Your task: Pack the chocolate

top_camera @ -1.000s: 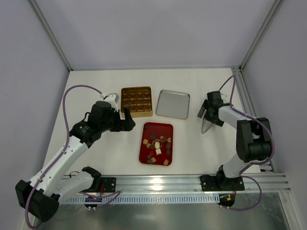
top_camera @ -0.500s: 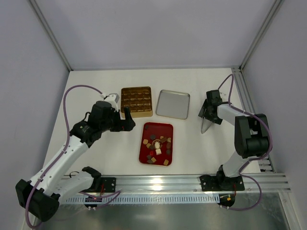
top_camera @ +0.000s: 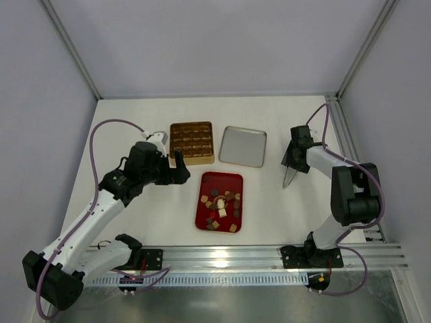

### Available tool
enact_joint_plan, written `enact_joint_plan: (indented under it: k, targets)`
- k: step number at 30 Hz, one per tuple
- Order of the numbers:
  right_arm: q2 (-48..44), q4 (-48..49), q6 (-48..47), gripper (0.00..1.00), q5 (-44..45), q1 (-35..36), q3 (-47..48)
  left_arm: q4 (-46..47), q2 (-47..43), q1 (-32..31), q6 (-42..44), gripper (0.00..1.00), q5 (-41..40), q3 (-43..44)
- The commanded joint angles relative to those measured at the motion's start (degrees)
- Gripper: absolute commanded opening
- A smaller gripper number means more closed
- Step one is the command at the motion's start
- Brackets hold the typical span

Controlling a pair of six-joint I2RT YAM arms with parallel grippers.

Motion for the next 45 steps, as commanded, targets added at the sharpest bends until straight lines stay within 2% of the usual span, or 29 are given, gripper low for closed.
enact_joint_plan:
  k: [1, 17, 23, 27, 31, 37, 45]
  targets:
    - [-5.85, -1.61, -1.34, 0.58, -0.63, -0.07, 2.51, 1.17, -0.02, 0.3, -0.25, 1.0, -0.04, -0.05]
    - [-22.1, -8.73, -1.52, 0.52, -4.59, 1.95, 2.43, 1.08, 0.59, 0.3, -0.34, 1.0, 0.49, -0.05]
    - [-27.11, -11.72, -0.9, 0.5, -6.35, 4.94, 2.6, 1.08, 0.59, 0.3, -0.25, 1.0, -0.04, 0.04]
    - [-29.93, -14.61, 0.24, 0.49, -6.09, 9.67, 3.57, 0.99, 0.42, 0.3, -0.25, 1.0, -0.3, 0.04]
    - [-31.17, -18.13, 1.82, 0.47, -3.98, 18.71, 5.24, 0.99, 0.59, 0.3, -0.25, 1.0, -0.48, 0.04]
    - [-34.07, -21.21, 5.07, 0.45, -5.21, 26.9, 5.68, 0.81, 0.59, 0.3, -0.25, 1.0, -1.09, 0.04]
    - [-34.42, -25.16, 9.64, 0.45, -5.21, 40.43, 5.59, 0.64, 0.5, 0.3, -0.25, 1.0, -2.32, 0.13]
